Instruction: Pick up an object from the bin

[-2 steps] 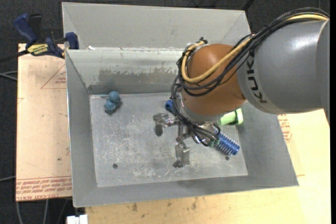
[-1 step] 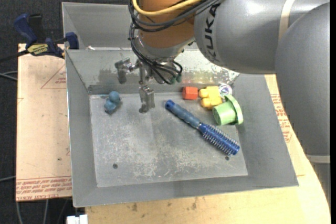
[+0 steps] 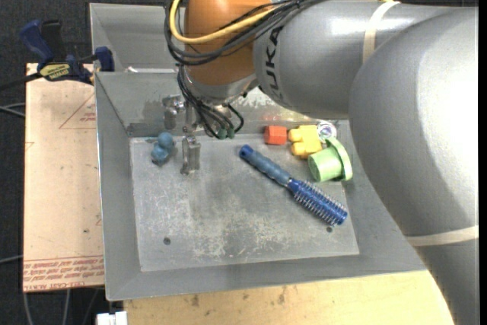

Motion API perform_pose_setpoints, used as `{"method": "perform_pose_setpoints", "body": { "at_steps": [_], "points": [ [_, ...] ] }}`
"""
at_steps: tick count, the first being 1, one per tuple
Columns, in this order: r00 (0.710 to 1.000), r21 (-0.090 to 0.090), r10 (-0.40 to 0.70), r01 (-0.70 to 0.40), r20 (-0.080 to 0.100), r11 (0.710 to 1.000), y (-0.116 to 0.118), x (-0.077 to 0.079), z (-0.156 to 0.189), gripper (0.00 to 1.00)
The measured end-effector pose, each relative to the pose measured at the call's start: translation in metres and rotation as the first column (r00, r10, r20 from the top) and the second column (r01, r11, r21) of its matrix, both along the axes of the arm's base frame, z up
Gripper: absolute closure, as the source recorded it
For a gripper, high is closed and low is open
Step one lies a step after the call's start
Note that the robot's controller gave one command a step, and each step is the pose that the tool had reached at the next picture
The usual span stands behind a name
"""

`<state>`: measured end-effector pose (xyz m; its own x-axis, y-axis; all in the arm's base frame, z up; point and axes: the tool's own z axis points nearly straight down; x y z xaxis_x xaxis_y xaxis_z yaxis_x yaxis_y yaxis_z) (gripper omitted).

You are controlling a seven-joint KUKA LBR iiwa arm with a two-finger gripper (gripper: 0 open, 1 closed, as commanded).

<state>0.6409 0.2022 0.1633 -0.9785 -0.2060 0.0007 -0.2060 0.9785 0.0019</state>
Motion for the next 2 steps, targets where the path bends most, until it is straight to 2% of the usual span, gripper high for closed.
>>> {"method": "perform_pose_setpoints", "body": {
  "at_steps": [1,2],
  "points": [
    [0.999,-0.001,-0.039,0.039,-0.001,0.999,0.004,0.015,-0.052,0.00],
    [0.991,0.000,-0.133,0.133,-0.002,0.991,0.002,0.015,-0.094,0.00]
  ]
}}
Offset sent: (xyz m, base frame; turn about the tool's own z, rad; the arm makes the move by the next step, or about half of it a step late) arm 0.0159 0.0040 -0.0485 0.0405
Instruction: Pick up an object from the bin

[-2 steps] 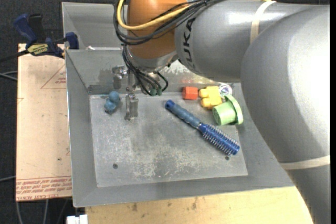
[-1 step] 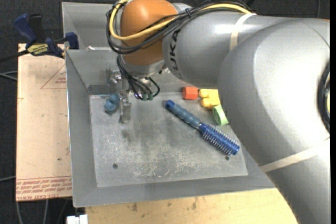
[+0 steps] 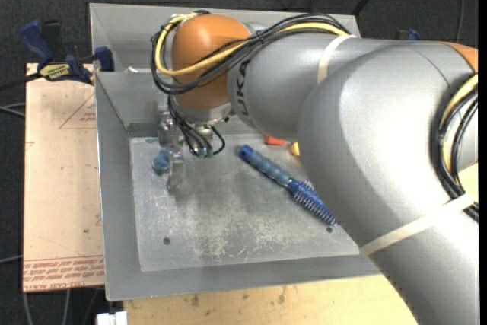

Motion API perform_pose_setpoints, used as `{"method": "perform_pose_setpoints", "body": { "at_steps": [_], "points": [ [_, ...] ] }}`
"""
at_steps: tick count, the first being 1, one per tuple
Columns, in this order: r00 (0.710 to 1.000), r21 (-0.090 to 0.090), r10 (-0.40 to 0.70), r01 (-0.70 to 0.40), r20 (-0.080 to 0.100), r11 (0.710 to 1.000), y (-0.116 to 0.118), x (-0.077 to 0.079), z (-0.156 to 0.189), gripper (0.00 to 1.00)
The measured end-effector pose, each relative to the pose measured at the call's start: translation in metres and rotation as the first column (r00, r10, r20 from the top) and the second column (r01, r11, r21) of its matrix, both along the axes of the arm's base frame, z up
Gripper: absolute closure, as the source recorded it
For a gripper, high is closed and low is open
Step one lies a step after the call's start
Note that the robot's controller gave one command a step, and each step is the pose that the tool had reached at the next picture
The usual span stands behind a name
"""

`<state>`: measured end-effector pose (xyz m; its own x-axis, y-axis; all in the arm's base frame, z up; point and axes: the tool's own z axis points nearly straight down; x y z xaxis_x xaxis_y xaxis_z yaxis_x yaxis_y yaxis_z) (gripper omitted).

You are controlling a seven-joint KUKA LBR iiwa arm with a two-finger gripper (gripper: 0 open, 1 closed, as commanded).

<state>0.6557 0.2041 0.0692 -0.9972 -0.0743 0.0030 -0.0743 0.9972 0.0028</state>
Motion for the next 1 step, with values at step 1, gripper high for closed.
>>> {"method": "perform_pose_setpoints", "body": {
  "at_steps": [1],
  "points": [
    [1.000,-0.001,-0.001,0.001,0.004,1.000,-0.0007,0.0011,0.0011,1.00]
  ]
}}
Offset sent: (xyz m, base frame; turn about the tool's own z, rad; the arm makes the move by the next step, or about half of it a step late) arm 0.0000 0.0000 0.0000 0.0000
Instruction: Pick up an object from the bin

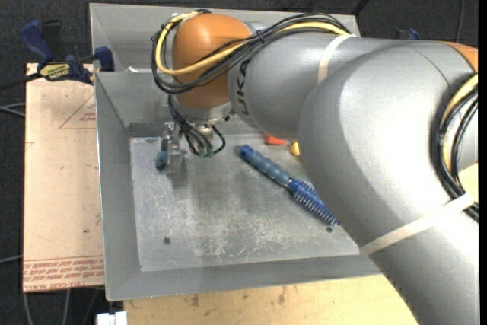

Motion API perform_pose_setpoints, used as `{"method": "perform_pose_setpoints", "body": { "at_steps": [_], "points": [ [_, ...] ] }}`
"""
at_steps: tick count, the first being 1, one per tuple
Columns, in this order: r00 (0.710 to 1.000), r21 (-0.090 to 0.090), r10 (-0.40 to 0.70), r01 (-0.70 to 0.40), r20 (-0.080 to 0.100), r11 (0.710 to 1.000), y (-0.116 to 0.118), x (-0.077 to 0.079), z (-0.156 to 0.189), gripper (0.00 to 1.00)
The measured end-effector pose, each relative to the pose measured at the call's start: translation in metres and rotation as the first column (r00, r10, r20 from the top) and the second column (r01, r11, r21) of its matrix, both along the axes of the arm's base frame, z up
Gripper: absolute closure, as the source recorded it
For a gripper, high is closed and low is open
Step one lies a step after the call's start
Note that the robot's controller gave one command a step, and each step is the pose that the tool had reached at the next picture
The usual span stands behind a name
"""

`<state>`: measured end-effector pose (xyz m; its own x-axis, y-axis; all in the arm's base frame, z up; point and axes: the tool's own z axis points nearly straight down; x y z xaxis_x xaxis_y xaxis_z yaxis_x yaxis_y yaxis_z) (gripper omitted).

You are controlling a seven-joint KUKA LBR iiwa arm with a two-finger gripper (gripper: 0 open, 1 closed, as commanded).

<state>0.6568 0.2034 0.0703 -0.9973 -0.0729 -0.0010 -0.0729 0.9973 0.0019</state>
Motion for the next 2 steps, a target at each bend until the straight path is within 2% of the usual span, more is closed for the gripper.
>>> {"method": "perform_pose_setpoints", "body": {
  "at_steps": [1,2],
  "points": [
    [1.000,0.003,0.010,-0.010,0.010,1.000,0.022,-0.019,0.107,1.00],
    [1.000,0.003,-0.002,0.002,0.010,1.000,0.030,-0.011,0.163,1.00]
  ]
}}
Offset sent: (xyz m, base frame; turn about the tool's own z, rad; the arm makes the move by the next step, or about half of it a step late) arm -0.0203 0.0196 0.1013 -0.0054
